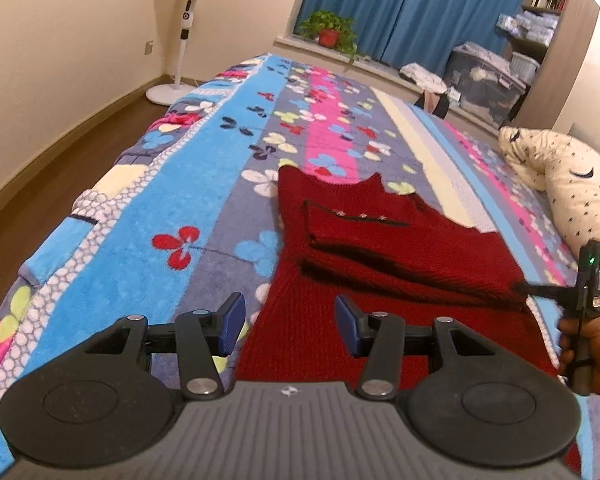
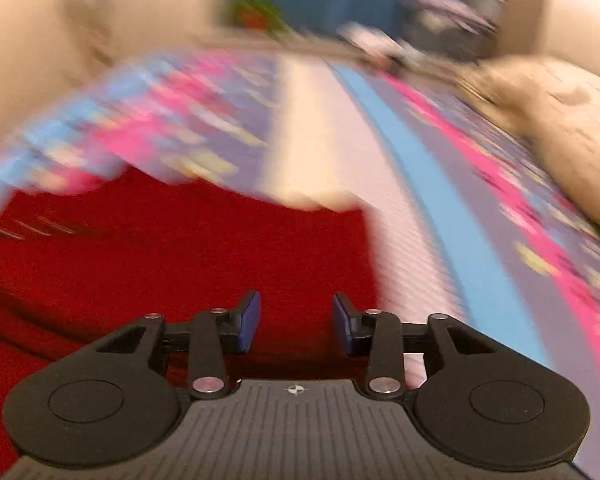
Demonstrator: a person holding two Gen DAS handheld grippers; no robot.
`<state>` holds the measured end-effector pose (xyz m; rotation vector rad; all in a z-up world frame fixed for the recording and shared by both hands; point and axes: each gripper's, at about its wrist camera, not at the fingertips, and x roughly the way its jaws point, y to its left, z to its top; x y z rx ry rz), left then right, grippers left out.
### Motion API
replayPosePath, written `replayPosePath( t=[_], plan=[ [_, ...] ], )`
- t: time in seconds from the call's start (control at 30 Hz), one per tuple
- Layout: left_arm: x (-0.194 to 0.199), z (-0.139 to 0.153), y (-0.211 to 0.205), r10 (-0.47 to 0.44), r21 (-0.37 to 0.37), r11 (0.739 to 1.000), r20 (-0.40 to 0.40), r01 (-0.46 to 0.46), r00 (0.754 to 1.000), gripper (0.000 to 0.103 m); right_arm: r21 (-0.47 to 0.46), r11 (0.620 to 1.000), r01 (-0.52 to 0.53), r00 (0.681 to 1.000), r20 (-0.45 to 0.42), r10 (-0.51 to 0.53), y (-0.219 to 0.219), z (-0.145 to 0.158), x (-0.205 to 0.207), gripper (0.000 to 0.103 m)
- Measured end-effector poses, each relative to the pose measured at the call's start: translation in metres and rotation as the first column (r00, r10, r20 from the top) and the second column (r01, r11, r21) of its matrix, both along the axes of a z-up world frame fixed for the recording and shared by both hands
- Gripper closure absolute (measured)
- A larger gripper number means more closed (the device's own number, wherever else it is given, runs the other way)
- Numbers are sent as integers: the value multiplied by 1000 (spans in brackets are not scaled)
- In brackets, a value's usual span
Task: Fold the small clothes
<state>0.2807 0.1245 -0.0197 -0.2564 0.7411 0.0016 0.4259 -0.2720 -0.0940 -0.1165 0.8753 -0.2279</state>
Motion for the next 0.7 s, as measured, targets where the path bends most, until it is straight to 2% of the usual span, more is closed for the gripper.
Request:
replayPosePath(
  t=[0.03, 0.07, 0.1, 0.2, 0.33, 0.43, 0.5, 0.7],
  plan=[
    [0, -2, 0, 2, 5, 1000, -9, -2, 1000, 48, 94, 995, 41, 999, -27, -38, -20, -3, -1, 64],
    [1, -5, -1, 3, 11, 1000, -17, -2, 1000, 48, 168, 984, 64, 998, -14, -63, -31, 0, -5, 64],
    [0, -7, -2, 0, 19, 1000, -23, 1, 1000, 48, 209, 975, 75, 997, -1, -76, -37, 7, -9, 64],
    [0, -13, -7, -21, 56, 998, -32, 22, 999, 48, 165, 986, 20, 997, 65, -31, -32, 31, -29, 65],
    [-4, -19, -15, -43, 107, 993, -40, 47, 998, 48, 235, 971, -40, 987, 162, 2, -42, 64, -73, 62],
    [-13, -17, -22, -68, 127, 989, -22, 70, 997, 47, 257, 962, -93, 974, 225, 34, -49, 83, -112, 56],
    [-21, -16, -29, -87, 169, 982, -8, 87, 996, 44, 268, 957, -107, 967, 250, 38, -56, 101, -138, 55],
    [-43, -9, -44, -115, 260, 960, 42, 100, 992, 41, 297, 945, -140, 947, 319, 40, -64, 117, -208, 53]
  ],
)
